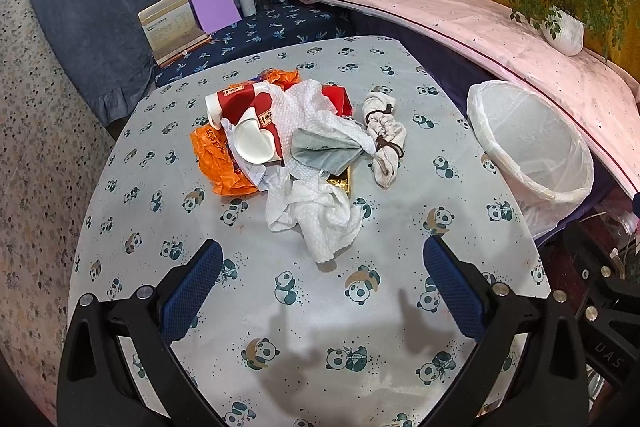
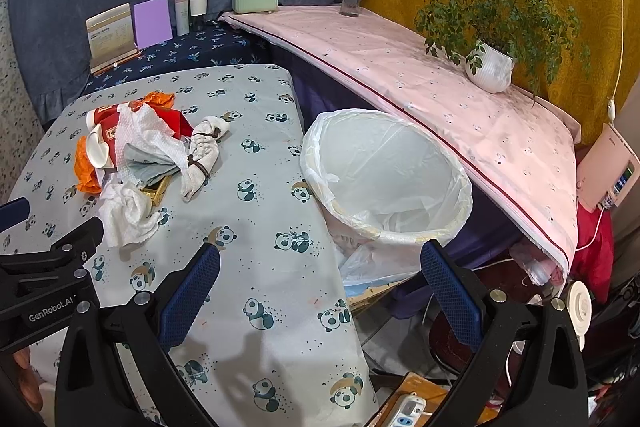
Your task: Collect trash
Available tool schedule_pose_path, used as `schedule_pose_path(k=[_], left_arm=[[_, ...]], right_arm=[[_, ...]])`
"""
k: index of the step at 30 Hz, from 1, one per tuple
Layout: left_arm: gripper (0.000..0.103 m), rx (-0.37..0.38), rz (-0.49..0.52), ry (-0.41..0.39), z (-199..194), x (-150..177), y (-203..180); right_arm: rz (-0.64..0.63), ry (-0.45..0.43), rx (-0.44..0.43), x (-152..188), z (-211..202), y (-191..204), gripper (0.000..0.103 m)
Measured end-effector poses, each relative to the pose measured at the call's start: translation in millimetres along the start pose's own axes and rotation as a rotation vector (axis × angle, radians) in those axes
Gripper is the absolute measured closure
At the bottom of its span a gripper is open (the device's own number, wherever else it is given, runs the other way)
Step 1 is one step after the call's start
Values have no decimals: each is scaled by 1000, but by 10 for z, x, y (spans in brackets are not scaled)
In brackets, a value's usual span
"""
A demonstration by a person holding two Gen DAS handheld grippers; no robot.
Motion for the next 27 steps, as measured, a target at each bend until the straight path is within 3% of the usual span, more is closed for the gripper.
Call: schedule_pose_path(k=[27], left_arm=[[7,1,22,2,7,-38,-63]], right_arm=[[4,1,11,-20,22,-63,7]])
Point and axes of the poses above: each gripper's, at about its wrist camera, not at the fingertips, and z roughly the way its jaws point, y to its left, x to its underside, the point moved 7 cm from there along z, roughly the way its jaws point, and after that the axes turned 7 degrees about x, right-handed, at the moved point
